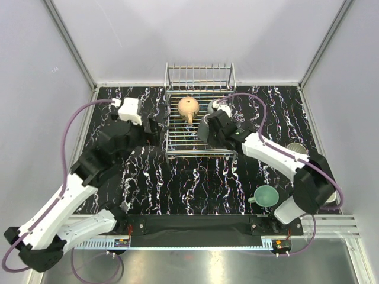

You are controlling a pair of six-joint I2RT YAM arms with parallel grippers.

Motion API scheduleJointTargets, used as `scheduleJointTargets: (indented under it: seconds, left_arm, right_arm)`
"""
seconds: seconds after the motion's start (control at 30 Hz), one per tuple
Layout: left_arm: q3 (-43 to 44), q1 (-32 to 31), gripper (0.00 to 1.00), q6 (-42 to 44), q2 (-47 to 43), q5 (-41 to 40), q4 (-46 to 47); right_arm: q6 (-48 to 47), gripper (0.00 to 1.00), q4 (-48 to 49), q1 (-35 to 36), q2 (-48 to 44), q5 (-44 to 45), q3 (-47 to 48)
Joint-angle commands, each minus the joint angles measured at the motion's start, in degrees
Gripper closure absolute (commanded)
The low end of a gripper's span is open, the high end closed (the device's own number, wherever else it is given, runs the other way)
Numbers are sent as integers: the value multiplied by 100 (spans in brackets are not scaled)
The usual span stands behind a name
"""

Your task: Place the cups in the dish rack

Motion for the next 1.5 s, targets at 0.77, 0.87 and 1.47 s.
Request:
scheduleJointTargets:
  seconds: [0.77, 0.87, 1.47]
  left_arm:
    - [-1194, 876, 1, -162, -294, 1531, 1068]
    - [-1185, 876, 1, -171, -277, 1539, 1077]
    - [-1211, 876, 1, -127, -224, 1496, 1068]
  right_arm:
    - [-752, 100, 660, -456, 719, 1418, 607]
    - [-822, 100, 696, -561, 781, 1322, 668]
    - [-1200, 100, 1319, -711, 1555, 1409, 1012]
